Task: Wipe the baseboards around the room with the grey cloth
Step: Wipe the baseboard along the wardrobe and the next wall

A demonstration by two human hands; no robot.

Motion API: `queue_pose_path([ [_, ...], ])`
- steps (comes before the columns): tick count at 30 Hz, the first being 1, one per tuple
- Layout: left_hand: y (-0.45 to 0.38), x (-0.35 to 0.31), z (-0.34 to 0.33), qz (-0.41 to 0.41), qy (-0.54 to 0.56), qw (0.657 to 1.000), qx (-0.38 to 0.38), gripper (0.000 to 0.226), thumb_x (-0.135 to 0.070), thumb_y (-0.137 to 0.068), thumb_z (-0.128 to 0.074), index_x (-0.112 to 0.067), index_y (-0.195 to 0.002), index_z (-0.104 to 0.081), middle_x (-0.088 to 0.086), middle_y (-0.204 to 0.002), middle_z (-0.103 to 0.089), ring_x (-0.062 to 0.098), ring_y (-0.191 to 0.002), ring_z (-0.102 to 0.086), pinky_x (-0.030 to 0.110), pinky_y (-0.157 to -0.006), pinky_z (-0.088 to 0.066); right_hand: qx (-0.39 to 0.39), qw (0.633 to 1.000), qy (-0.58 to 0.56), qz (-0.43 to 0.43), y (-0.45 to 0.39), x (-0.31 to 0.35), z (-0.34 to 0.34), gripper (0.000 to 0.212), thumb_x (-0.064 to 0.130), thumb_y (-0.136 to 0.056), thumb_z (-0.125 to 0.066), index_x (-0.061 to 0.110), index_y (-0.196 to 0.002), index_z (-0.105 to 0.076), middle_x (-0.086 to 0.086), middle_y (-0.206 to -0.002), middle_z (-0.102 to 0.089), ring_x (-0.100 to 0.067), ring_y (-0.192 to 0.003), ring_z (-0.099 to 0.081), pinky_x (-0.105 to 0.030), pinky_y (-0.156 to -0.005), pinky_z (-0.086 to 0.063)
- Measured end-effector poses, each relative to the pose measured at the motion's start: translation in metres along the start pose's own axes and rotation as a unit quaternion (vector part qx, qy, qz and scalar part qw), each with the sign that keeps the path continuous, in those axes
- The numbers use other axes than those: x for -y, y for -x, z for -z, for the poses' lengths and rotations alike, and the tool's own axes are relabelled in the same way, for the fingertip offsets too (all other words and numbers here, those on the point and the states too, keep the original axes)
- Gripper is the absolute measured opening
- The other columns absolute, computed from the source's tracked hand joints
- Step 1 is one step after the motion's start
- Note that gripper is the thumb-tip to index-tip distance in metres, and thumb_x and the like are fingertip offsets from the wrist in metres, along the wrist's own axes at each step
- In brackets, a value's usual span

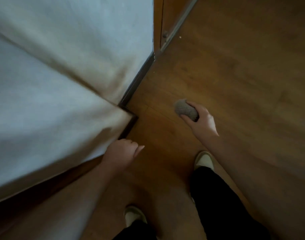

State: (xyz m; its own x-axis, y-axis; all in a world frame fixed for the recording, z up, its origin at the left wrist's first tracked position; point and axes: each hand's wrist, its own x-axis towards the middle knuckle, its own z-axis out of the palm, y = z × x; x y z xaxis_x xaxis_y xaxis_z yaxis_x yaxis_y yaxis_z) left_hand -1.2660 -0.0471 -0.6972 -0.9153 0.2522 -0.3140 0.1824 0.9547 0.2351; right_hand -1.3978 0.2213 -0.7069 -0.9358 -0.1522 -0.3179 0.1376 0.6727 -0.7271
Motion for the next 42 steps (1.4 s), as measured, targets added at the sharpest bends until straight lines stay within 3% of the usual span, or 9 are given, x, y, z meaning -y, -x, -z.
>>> queue_pose_path([
  [4, 0.023, -0.024, 0.071, 0.024, 0.003, 0.999, 0.04, 0.039, -0.04, -0.095, -0.064, -0.018, -0.065, -0.052, -0.006, -0.055, -0.041, 0.013, -0.043, -0.039, 0.026, -0.041, -0.032, -0.042, 0.999, -0.012, -0.018, 0.044, 0.04, 0.059, 0.051, 0.033, -0.087, -0.074, 0.033, -0.134, -0.055, 0.018, -0.115, -0.052, 0.007, -0.101, -0.045, 0.001, -0.074, -0.034],
  [6, 0.036, -0.037, 0.102, 0.064, 0.053, 0.995, 0.048, 0.022, -0.037, -0.091, -0.071, -0.018, -0.09, -0.061, -0.007, -0.073, -0.053, 0.01, -0.053, -0.047, 0.024, -0.045, -0.036, -0.056, 0.997, -0.027, -0.039, 0.069, 0.058, 0.086, 0.05, 0.035, -0.086, -0.074, 0.037, -0.133, -0.054, 0.019, -0.112, -0.053, 0.009, -0.098, -0.047, 0.0, -0.072, -0.036],
  [8, 0.047, -0.051, 0.134, 0.136, 0.109, 0.98, 0.093, 0.036, -0.042, -0.091, -0.069, -0.024, -0.12, -0.058, -0.009, -0.103, -0.063, 0.007, -0.072, -0.059, 0.024, -0.055, -0.048, -0.079, 0.994, -0.04, -0.061, 0.097, 0.075, 0.112, 0.05, 0.037, -0.086, -0.074, 0.038, -0.131, -0.054, 0.018, -0.111, -0.055, 0.008, -0.097, -0.05, 0.001, -0.071, -0.039],
  [10, 0.058, -0.067, 0.169, 0.154, 0.117, 0.976, 0.103, 0.041, -0.043, -0.092, -0.066, -0.026, -0.128, -0.056, -0.01, -0.112, -0.063, 0.005, -0.079, -0.059, 0.023, -0.061, -0.053, -0.091, 0.993, -0.04, -0.056, 0.119, 0.098, 0.146, 0.05, 0.037, -0.085, -0.074, 0.037, -0.13, -0.054, 0.019, -0.11, -0.056, 0.012, -0.097, -0.051, 0.003, -0.072, -0.037],
  [14, 0.082, -0.105, 0.25, 0.166, 0.151, 0.97, 0.093, 0.033, -0.034, -0.092, -0.068, -0.02, -0.122, -0.062, -0.005, -0.108, -0.065, 0.009, -0.081, -0.06, 0.026, -0.065, -0.053, -0.1, 0.993, -0.043, -0.038, 0.155, 0.149, 0.224, 0.052, 0.033, -0.082, -0.078, 0.039, -0.127, -0.054, 0.038, -0.108, -0.05, 0.019, -0.101, -0.049, 0.003, -0.076, -0.037],
  [23, 0.083, -0.17, 0.416, 0.242, 0.242, 0.936, 0.083, 0.008, -0.029, -0.092, -0.069, -0.027, -0.098, -0.063, -0.008, -0.096, -0.067, 0.009, -0.085, -0.063, 0.021, -0.066, -0.041, -0.082, 0.99, -0.111, 0.014, 0.183, 0.257, 0.379, 0.054, 0.026, -0.081, -0.079, 0.027, -0.131, -0.057, 0.012, -0.115, -0.057, 0.002, -0.102, -0.053, -0.001, -0.08, -0.04],
  [28, 0.04, -0.192, 0.481, 0.231, 0.212, 0.949, 0.033, 0.01, -0.032, -0.091, -0.07, -0.03, -0.088, -0.061, -0.012, -0.086, -0.065, 0.01, -0.083, -0.063, 0.019, -0.065, -0.038, -0.1, 0.983, -0.143, 0.063, 0.175, 0.299, 0.448, 0.056, 0.027, -0.08, -0.081, 0.023, -0.131, -0.056, 0.011, -0.117, -0.058, -0.002, -0.106, -0.056, -0.015, -0.087, -0.049],
  [36, -0.04, -0.194, 0.536, 0.168, 0.2, 0.965, 0.012, 0.007, -0.039, -0.095, -0.06, -0.033, -0.092, -0.059, -0.021, -0.079, -0.06, -0.001, -0.075, -0.054, 0.003, -0.059, -0.031, -0.093, 0.96, -0.256, 0.064, 0.131, 0.341, 0.486, 0.065, 0.041, -0.067, -0.086, 0.051, -0.124, -0.055, 0.022, -0.12, -0.06, 0.001, -0.111, -0.06, -0.014, -0.083, -0.052],
  [42, -0.115, -0.178, 0.561, 0.116, 0.228, 0.967, 0.011, 0.023, -0.039, -0.099, -0.056, -0.021, -0.109, -0.066, -0.014, -0.096, -0.065, 0.007, -0.093, -0.064, 0.008, -0.068, -0.04, -0.16, 0.969, -0.174, 0.08, 0.082, 0.375, 0.491, 0.064, 0.022, -0.071, -0.088, 0.031, -0.127, -0.059, 0.022, -0.113, -0.058, 0.004, -0.104, -0.057, -0.007, -0.079, -0.047],
])
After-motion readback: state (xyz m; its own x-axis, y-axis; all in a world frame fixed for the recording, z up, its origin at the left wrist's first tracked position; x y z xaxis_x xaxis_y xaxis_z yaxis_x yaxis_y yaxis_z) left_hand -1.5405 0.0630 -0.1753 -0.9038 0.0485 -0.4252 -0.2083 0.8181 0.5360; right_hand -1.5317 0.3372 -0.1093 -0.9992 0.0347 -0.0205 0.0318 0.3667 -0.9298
